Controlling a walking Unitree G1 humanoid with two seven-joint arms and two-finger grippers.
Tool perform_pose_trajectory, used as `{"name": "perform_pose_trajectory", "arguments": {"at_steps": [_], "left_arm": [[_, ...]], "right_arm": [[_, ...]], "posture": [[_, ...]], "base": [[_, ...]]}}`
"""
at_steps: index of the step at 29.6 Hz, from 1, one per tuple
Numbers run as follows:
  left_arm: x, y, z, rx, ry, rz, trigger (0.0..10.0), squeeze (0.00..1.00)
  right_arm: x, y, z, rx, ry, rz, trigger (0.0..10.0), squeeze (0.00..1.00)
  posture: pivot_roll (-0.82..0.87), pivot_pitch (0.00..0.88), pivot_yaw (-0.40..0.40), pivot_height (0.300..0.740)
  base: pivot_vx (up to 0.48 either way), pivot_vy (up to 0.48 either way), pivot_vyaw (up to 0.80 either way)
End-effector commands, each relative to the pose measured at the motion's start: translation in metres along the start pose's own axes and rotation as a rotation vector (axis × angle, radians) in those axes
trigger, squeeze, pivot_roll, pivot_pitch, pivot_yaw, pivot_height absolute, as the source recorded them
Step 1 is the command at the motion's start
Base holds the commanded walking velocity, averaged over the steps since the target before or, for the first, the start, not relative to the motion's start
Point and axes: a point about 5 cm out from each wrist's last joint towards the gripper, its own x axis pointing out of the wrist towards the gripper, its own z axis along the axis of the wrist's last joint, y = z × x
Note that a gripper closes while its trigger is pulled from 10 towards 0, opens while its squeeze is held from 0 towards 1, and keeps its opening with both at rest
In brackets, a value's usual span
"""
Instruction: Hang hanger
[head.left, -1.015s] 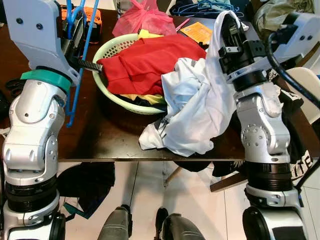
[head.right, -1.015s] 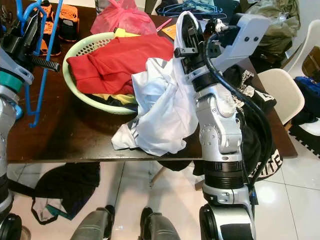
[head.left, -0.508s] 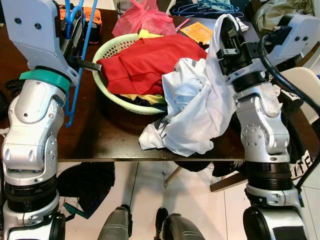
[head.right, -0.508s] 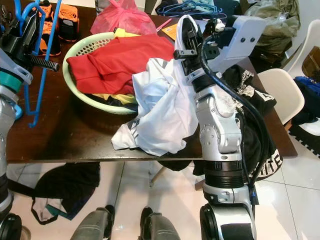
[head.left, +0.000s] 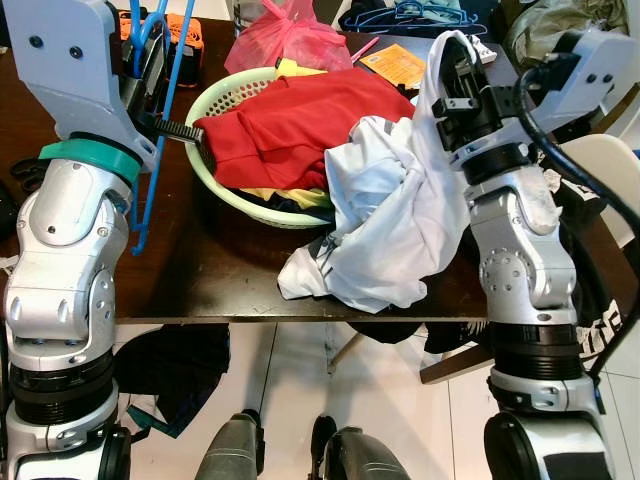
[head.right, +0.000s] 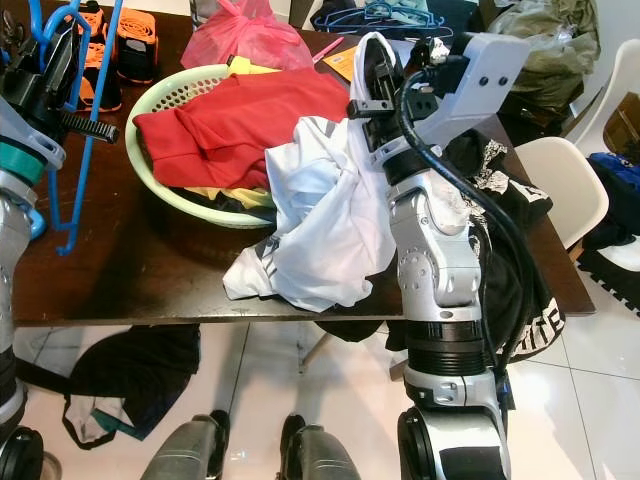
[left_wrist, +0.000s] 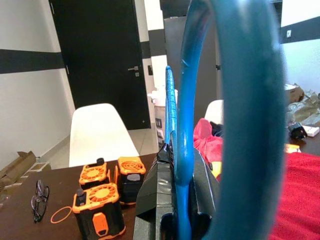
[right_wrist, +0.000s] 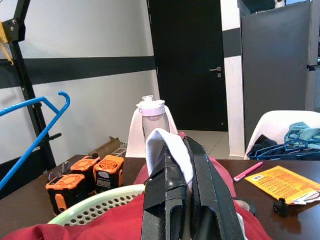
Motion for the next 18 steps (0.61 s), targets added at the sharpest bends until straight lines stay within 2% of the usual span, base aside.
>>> {"name": "perform_pose_trajectory", "arguments": {"at_steps": [1, 18], "left_arm": [[-0.0002, -0.0002, -0.003, -0.002, 0.017, 0.005, 10.0, 0.0], [0.0005, 0.0, -0.0027, -0.003, 0.017, 0.006, 10.0, 0.0]], "right_arm": [[-0.0002, -0.0027, 0.0005, 0.001, -0.005, -0.011, 10.0, 0.0], [-0.0008, 0.0007, -0.001, 0.002, -0.001, -0.001, 10.0, 0.0]], "posture": [[0.19, 0.102, -0.044, 0.737], [0.18, 0.095, -0.039, 0.737]], "base": [[-0.36, 0.0, 0.0], [-0.437, 0.0, 0.0]]}}
